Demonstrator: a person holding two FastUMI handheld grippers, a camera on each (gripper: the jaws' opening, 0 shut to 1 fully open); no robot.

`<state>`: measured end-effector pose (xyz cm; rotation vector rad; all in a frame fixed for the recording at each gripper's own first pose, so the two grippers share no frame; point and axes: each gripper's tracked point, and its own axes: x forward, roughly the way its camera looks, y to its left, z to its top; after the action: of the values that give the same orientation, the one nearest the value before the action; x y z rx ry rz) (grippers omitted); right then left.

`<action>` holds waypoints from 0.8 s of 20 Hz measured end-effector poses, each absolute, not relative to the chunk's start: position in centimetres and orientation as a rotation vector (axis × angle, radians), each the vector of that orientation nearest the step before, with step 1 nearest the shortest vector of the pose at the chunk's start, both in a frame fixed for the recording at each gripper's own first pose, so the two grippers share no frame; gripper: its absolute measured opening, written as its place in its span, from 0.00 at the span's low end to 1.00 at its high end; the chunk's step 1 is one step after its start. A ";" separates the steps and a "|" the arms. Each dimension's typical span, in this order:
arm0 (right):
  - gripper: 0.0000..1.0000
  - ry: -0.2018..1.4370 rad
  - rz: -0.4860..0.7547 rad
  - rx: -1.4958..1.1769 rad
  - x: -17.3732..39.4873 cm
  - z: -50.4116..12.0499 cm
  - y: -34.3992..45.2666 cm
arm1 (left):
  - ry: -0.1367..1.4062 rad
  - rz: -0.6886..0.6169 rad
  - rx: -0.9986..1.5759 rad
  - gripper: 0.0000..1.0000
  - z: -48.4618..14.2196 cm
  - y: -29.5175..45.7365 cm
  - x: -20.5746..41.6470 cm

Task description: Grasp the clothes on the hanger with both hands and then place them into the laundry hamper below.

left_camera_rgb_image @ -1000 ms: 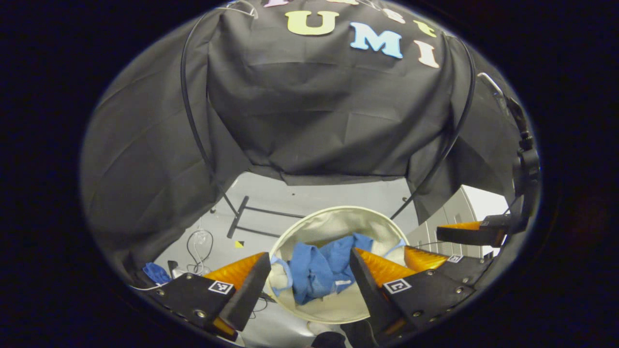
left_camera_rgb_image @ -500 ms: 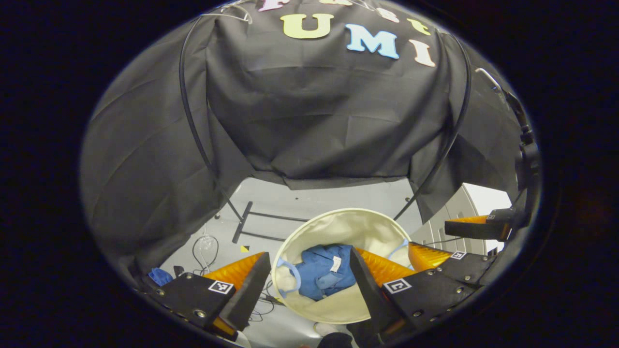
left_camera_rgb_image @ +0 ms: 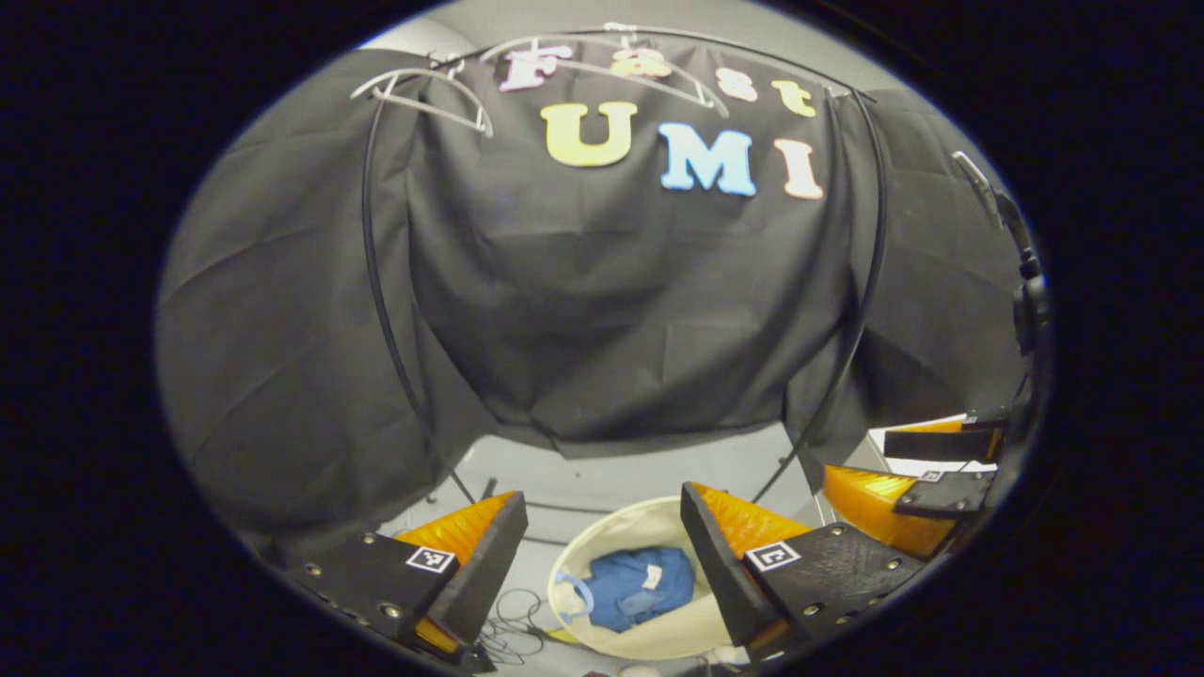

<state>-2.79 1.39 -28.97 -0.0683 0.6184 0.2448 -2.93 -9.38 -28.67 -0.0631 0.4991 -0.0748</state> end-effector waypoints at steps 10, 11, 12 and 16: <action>0.95 0.274 0.158 -0.054 -7.4 -10.2 -9.0 | 0.224 -0.048 -0.022 0.95 -10.5 -11.5 -10.2; 0.95 0.237 0.144 -0.071 -8.3 -8.7 -10.2 | 0.198 -0.050 -0.026 0.95 -8.8 -12.2 -11.1; 0.94 0.205 0.129 -0.087 -9.1 -7.4 -11.5 | 0.174 -0.053 -0.036 0.95 -7.6 -12.8 -11.9; 0.94 0.143 0.108 -0.081 -12.9 -4.5 -14.6 | 0.105 -0.083 -0.058 0.95 -3.2 -15.6 -14.6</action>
<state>-12.94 -14.59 -4.49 -0.0805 0.1426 0.1082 -14.56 -15.58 -3.17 -0.0576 0.1047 -0.0829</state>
